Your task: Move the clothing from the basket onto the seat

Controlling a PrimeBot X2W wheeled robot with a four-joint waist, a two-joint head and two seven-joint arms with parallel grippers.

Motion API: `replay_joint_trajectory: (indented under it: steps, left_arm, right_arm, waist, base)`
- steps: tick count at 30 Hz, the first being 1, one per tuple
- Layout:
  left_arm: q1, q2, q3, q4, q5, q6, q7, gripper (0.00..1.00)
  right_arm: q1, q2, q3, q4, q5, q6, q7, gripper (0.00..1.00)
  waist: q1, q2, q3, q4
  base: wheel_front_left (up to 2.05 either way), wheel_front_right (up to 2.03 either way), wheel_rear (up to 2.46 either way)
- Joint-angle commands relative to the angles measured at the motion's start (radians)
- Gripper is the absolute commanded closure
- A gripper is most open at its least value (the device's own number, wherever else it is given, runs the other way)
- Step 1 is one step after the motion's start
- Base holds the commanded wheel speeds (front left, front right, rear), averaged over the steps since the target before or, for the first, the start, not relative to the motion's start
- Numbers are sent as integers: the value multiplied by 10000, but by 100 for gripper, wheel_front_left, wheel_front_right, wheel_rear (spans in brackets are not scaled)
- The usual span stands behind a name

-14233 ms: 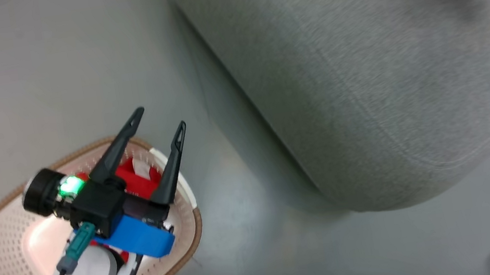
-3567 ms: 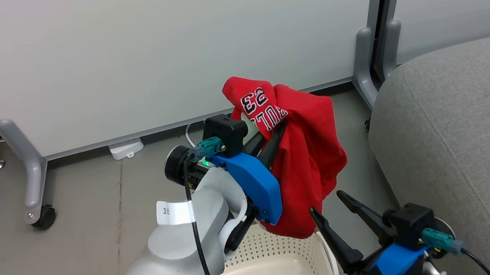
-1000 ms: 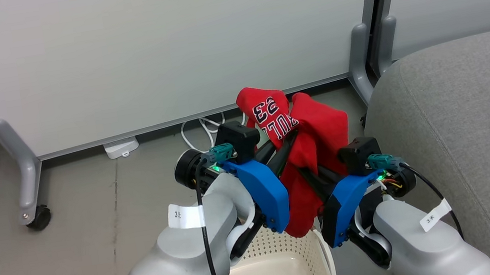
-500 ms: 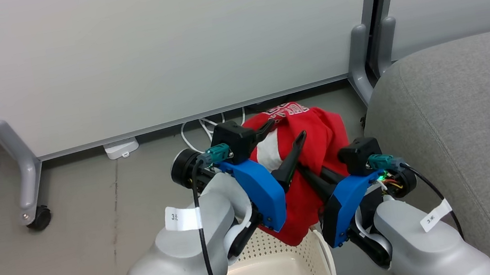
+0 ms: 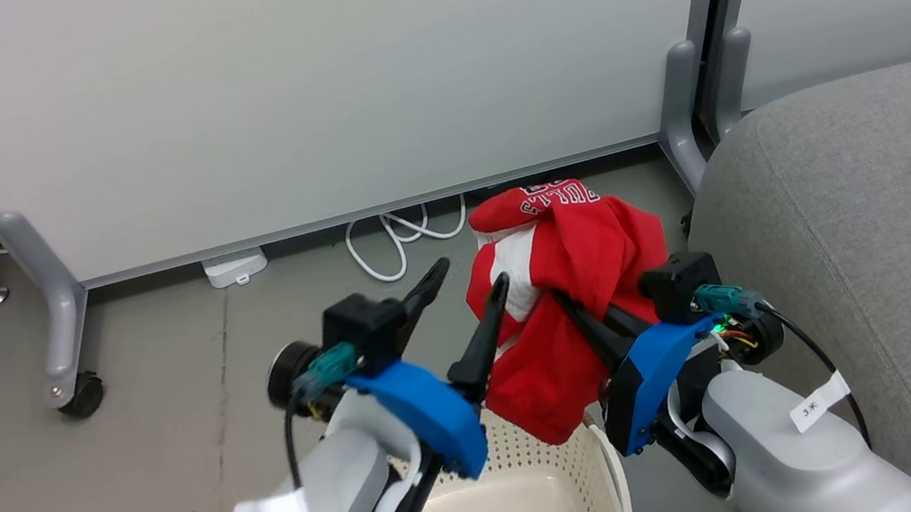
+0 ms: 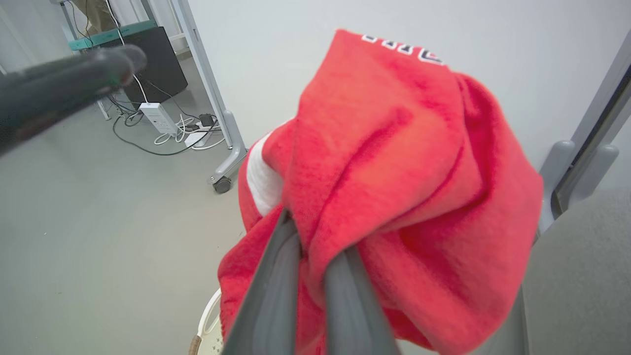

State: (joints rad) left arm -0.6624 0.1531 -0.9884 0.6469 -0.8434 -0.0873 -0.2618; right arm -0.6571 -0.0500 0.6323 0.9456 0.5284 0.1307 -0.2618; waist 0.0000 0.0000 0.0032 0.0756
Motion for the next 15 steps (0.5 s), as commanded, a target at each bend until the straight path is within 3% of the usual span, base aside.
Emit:
replay_joint_trajectory:
  steps: [1, 7, 15]
  left_arm:
    - [335, 82, 263, -199, 197, 71, -43, 0]
    - [2066, 463, 1994, -1309, 1452, 127, -45, 0]
    - [3898, 516, 3803, -2400, 2931, -181, -45, 0]
  right_arm:
    - [123, -8, -59, -59, -116, 1, -46, 100]
    - [302, -8, -244, -172, -343, 1, -46, 100]
    - [498, -8, -489, -273, -554, 1, -46, 100]
  waist:
    - [0, 0, 13, -13]
    - [0, 0, 66, -43]
    - [0, 0, 15, -52]
  base:
    - [0, 0, 0]
    - [0, 0, 0]
    - [0, 0, 0]
